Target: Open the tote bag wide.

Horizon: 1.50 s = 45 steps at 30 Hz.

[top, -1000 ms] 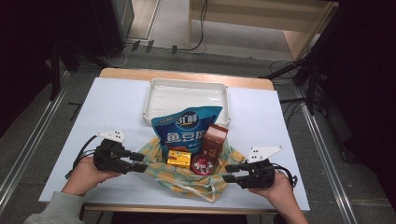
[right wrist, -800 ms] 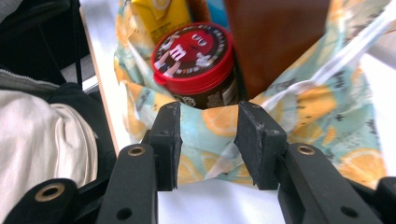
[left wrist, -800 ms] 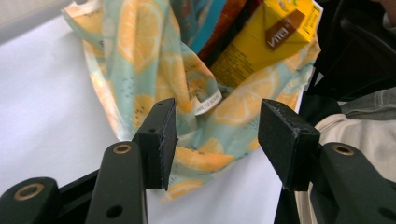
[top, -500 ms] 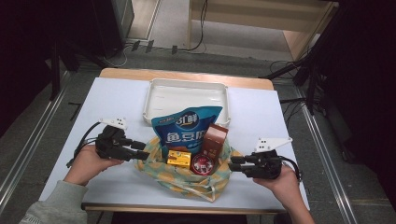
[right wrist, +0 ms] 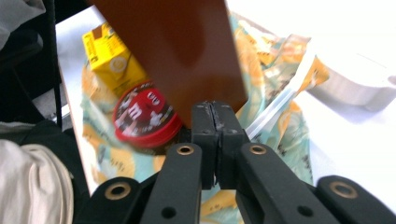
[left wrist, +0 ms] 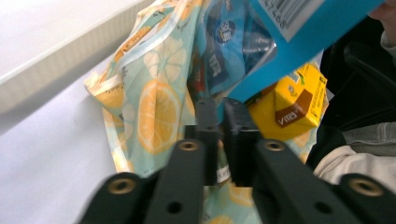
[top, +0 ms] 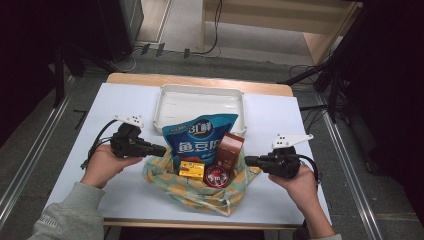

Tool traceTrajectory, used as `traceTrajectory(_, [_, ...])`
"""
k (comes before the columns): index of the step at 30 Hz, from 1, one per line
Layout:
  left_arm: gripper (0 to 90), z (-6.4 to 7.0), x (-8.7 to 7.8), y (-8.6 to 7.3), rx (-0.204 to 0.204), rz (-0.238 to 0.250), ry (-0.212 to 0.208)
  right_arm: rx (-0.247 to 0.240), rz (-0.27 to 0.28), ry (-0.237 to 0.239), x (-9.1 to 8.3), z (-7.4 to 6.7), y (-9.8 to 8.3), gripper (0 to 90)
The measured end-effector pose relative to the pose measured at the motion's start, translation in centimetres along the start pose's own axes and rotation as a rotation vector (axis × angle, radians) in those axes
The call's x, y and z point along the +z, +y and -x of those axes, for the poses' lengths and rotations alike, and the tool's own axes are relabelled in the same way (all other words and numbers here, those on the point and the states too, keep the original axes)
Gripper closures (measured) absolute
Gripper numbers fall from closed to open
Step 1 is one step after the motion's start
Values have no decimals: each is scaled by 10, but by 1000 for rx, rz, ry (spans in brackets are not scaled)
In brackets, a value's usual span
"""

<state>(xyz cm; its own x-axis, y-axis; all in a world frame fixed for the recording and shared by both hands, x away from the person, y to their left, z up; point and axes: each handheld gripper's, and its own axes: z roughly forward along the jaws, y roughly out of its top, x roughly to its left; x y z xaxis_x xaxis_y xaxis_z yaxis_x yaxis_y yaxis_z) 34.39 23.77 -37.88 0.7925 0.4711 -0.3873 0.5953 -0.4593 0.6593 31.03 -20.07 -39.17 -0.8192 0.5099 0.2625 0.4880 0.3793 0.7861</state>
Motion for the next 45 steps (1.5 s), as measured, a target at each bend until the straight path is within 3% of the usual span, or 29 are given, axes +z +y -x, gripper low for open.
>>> traceTrajectory(5, [900, 0, 6, 11, 26, -10, 3, -4, -10, -13, 9, 7, 8, 900])
traceTrajectory(14, [900, -11, 22, 17, 4, -25, 7, 12, -25, -38, 21, 18, 11, 900])
traceTrajectory(23, [900, -18, 42, 9, -7, -37, 6, 25, -55, -33, 31, 19, -1, 900])
traceTrajectory(38, [900, -27, 59, -1, -22, -43, -13, 5, -77, -32, 43, 18, -18, 900])
traceTrajectory(45, [900, -31, 67, -6, -32, -62, -9, 25, -97, -22, 50, 22, -25, 900])
